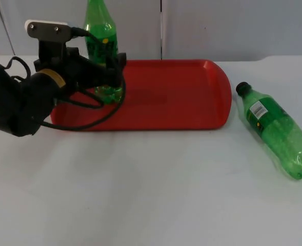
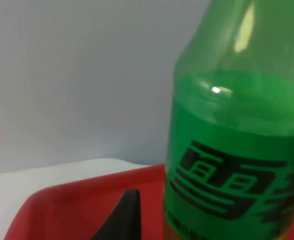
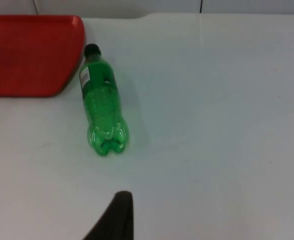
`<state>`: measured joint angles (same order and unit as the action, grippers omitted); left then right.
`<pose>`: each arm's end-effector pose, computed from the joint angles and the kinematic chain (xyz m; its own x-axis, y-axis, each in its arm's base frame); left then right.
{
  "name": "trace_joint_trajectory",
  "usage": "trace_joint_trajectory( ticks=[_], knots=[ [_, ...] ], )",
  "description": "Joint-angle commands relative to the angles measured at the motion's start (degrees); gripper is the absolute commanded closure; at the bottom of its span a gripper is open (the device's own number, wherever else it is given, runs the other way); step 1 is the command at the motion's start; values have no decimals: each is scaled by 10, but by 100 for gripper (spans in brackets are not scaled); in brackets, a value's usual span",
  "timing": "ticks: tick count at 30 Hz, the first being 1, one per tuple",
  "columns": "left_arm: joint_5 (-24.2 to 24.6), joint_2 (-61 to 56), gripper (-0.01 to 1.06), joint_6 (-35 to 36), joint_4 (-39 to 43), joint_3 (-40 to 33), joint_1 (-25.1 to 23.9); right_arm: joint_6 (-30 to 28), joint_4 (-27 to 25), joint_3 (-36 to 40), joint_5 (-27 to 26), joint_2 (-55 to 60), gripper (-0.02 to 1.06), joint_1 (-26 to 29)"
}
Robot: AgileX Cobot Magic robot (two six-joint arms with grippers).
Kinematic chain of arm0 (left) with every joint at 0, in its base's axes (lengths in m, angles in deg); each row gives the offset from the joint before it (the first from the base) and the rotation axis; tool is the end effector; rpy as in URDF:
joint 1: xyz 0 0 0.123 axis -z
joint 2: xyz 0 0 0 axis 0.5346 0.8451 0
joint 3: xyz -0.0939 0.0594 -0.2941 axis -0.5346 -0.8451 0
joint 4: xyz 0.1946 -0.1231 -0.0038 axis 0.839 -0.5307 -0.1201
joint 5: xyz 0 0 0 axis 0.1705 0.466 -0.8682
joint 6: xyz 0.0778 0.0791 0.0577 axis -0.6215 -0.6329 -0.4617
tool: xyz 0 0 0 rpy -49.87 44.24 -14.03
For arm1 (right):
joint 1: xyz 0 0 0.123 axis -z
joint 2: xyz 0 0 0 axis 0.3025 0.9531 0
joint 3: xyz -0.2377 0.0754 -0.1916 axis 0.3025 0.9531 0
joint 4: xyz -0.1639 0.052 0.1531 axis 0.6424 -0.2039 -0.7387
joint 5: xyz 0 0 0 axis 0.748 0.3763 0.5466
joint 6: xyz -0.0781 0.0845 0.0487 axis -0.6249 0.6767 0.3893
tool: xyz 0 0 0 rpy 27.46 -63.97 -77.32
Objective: Place the bottle upright on the tray.
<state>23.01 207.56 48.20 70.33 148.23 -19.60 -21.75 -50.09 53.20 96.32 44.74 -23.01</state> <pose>0.4562 -0.1208 0.1170 -0.1405 -0.0283 -0.9897 0.3458 0.9352 -0.0759 -0.0253 -0.0104 0.2537 -0.4616 -0.0430 -0.8860 -0.0378 0.9989 -0.0288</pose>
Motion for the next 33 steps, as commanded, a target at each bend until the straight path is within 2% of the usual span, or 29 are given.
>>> trace_joint_trajectory(
  ticks=[1,14,16,19,20,22,24,25,26,29,30,33],
  knots=[
    [-8,-31,0,-3,3,-36,-1,-2,-1,1,-4,-2,0,5],
    [3,-156,0,-3,-1,-176,-1,-2,-1,1,-4,-2,0,5],
    [49,-197,0,-2,-1,-188,-1,-2,-1,1,-4,-2,0,5],
    [174,-266,0,-2,-1,-190,-1,-2,-1,1,-4,-2,0,5],
    [174,-266,0,-2,-1,-190,-1,-2,-1,1,-4,-2,0,5],
    [250,-312,0,-2,-1,-190,-1,-2,-1,1,-4,-2,0,5],
    [304,-363,0,-2,-1,-190,-1,-2,-1,1,-4,-2,0,5],
    [327,-387,0,-2,-1,-190,-1,-2,-1,1,-4,-2,0,5],
    [327,-387,0,-2,-1,-190,-1,-2,-1,1,-4,-2,0,5],
    [386,-454,0,-2,-1,-190,-1,-2,-1,1,-4,-2,0,5],
    [386,-454,0,-2,-1,-190,-1,-2,-1,1,-4,-2,0,5],
    [448,-526,0,-2,-1,-190,-1,-2,-1,1,-4,-2,0,5]
  ],
)
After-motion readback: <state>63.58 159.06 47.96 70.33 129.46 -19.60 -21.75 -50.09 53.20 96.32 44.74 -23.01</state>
